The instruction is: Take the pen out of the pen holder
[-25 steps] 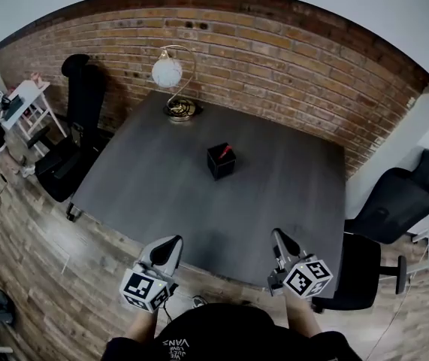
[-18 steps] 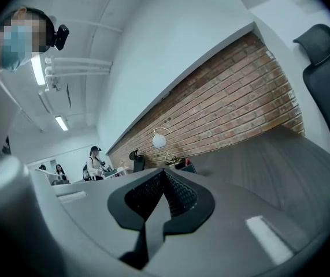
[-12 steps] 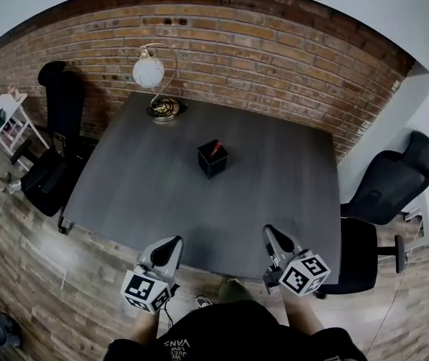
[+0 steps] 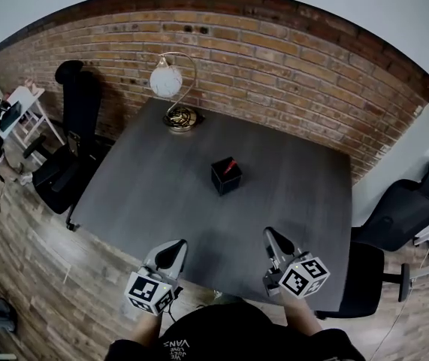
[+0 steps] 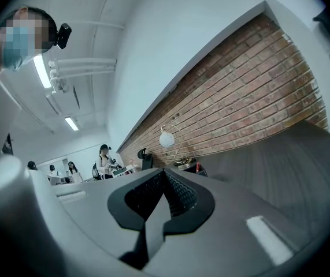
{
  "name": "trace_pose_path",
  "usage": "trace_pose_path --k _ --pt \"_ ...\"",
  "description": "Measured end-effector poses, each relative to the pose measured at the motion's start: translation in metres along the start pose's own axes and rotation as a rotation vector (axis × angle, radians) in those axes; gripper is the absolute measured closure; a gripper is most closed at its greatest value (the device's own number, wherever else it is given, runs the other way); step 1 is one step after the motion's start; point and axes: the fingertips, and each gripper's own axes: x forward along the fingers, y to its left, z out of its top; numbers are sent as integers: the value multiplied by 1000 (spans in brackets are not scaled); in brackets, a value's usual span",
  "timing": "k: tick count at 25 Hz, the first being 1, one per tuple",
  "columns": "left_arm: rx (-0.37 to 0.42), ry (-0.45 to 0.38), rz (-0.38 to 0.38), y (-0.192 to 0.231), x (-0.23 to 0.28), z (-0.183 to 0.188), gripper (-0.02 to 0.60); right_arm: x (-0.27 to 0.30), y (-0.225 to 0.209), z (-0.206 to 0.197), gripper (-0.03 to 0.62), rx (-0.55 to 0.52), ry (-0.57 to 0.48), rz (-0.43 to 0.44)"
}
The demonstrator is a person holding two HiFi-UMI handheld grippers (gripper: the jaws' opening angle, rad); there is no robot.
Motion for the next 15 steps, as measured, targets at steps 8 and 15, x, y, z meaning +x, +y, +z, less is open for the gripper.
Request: trace_pose_path --k 8,15 --pt "35 16 24 12 51 17 529 33 -39 18 593 35 -7 29" --pt "61 55 -9 8 94 20 529 37 -68 17 592 61 -11 11"
